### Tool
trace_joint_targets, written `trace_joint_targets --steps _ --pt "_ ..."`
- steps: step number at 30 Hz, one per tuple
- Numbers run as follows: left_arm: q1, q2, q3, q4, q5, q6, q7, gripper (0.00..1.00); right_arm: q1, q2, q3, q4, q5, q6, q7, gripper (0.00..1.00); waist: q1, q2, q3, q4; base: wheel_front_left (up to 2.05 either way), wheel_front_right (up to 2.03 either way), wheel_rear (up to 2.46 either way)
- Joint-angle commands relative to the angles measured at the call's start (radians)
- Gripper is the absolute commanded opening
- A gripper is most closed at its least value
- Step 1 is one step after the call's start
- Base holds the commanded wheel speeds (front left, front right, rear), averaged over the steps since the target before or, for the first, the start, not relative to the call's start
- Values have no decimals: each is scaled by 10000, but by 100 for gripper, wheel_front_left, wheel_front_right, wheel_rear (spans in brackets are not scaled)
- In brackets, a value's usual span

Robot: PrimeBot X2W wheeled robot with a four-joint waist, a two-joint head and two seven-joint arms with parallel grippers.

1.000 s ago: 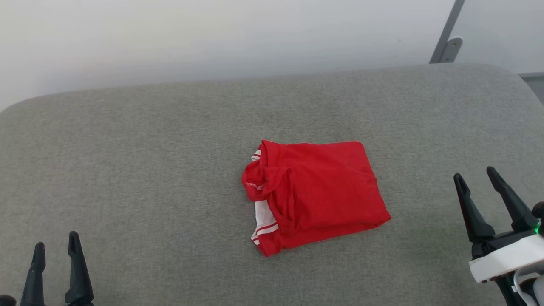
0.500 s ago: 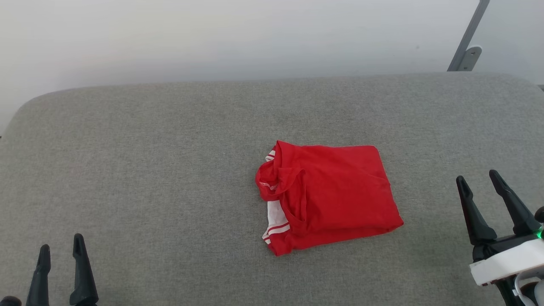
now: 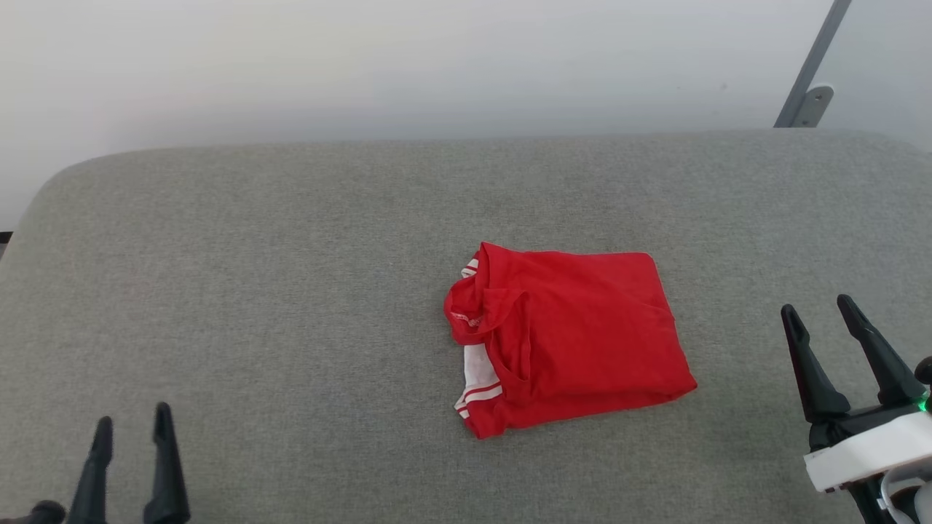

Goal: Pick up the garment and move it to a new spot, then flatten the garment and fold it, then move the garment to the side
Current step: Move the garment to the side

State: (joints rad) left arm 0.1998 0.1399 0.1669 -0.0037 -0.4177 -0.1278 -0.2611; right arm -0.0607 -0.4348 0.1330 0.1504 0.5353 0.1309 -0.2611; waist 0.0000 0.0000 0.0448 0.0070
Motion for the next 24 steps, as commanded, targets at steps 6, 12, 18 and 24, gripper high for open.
trace_joint_targets --steps 6,12,18,24 --pt "95 379 -522 213 325 -35 -50 100 234 70 -63 44 -73 -3 -42 100 0 0 -130 173 0 0 0" --pt "-38 648 -883 372 396 -35 -50 100 346 -1 -147 90 -16 -3 -42 100 0 0 -240 359 0 0 0" --pt "-107 755 -1093 482 392 -35 -50 100 346 -113 163 233 138 -3 -42 100 0 0 -363 537 0 0 0" --pt "-139 766 -1323 545 387 -35 -48 100 -291 -673 1333 1022 783 -2 152 100 0 0 -394 830 0 0 0"
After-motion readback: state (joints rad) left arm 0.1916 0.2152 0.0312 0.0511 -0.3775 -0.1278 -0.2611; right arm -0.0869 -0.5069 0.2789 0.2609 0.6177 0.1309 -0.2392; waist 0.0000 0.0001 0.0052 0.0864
